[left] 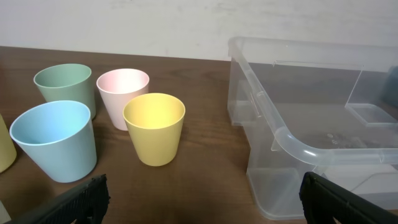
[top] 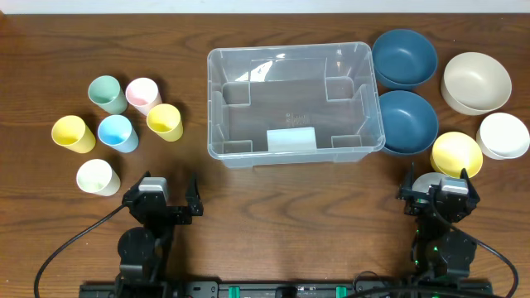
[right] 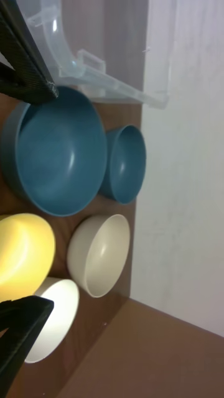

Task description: Pack container

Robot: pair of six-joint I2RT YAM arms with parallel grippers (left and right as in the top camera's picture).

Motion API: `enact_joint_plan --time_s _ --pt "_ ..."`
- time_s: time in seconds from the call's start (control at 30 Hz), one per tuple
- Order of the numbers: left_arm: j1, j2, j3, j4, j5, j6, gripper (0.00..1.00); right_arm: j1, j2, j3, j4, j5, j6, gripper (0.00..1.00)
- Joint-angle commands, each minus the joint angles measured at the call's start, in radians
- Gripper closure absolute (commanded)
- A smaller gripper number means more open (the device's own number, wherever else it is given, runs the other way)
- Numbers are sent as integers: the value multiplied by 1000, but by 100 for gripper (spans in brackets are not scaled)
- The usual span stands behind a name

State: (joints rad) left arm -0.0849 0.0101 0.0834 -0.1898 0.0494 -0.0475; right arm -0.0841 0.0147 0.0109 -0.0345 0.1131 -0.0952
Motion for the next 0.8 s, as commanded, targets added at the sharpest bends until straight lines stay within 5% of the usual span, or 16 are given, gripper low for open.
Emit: enact_joint_plan --time_s 0.0,0.37,0.5,0.77 --pt "6 -6 -14 -37 11 13 2 -11 -10 12 27 -77 11 1" --pt "6 -6 -14 -37 11 13 2 -11 199 386 -57 -228 91 1" --pt "6 -6 -14 -37 11 13 2 -11 467 672 -198 -293 90 1" --pt "6 -6 -14 -37 11 13 2 -11 1102 1360 -753 -519 -34 1"
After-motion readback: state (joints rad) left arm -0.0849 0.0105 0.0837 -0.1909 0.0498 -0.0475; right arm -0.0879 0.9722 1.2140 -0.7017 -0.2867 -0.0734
